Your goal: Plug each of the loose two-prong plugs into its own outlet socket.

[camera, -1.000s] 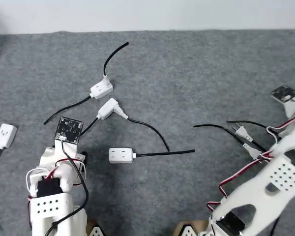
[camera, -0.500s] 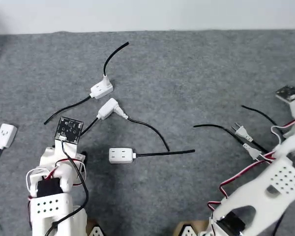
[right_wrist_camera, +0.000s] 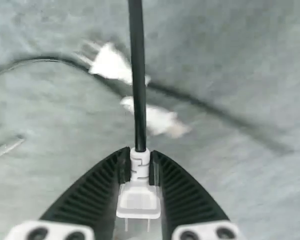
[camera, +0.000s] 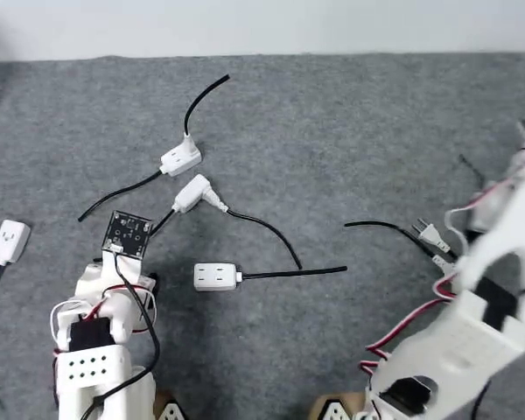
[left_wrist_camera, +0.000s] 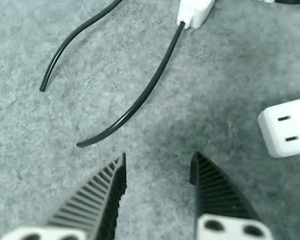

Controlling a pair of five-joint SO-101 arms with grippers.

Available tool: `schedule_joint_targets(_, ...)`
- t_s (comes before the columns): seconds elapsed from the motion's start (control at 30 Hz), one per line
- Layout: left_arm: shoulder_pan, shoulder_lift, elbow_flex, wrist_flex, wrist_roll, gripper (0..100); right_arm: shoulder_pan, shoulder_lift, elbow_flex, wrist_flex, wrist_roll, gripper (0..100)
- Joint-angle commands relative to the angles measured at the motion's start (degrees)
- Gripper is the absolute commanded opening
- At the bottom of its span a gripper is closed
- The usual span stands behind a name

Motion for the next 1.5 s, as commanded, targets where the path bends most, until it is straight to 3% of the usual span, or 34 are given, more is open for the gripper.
schedule_joint_targets(0.0,0.6,-0.7,-0.3,-1.2,-1.5,20,-8.0,-3.9,8.0,2.2,-10.9,0.9)
schedule_joint_targets(0.2,0.6,-0.7,-0.2,-1.7,-1.6,20,-21.1,-3.8,22.1,-0.9,-31.6,0.8)
schedule_joint_targets(0.37,0.6,-0.7,-0.1,-2.2,-1.6,20,-23.2,-3.9,25.2,-8.8,-58.7,0.8)
schedule_joint_targets(0.5,0.6,-0.7,-0.1,-2.3,-1.6,20,-21.2,-3.8,25.3,-12.3,-67.5,0.8)
schedule_joint_targets(0.67,0.7,-0.7,0.2,-2.4,-1.6,20,-21.1,-3.8,25.1,-13.0,-70.9,1.3)
schedule_joint_targets(0.73,0.7,-0.7,0.2,-2.5,-1.6,20,-21.5,-3.8,25.3,-15.3,-69.5,2.4)
schedule_joint_targets(0.8,0.7,-0.7,0.2,-2.5,-1.6,20,-23.0,-3.8,25.3,-16.3,-63.3,9.2)
schedule_joint_targets(0.9,0.7,-0.7,0.2,-2.5,-1.6,20,-24.4,-3.9,25.2,-11.1,-53.9,32.4)
schedule_joint_targets(0.97,0.7,-0.7,0.2,-2.5,-1.6,20,-25.5,-4.2,25.1,-8.0,-54.2,47.3)
schedule_joint_targets(1.03,0.7,-0.7,0.2,-2.5,-1.6,20,-27.3,-4.4,25.0,-6.1,-52.7,54.5)
schedule_joint_targets(1.17,0.8,-0.7,0.3,-2.5,-1.6,20,-30.4,-4.5,19.1,-1.5,-44.7,51.8)
schedule_joint_targets(1.33,1.8,-0.7,0.8,-3.2,-1.6,20,-28.3,-5.8,2.3,2.4,-27.3,40.3)
schedule_joint_targets(1.47,1.8,-0.7,0.8,-3.2,-1.6,20,-27.1,-6.2,-1.1,2.1,-9.7,32.9)
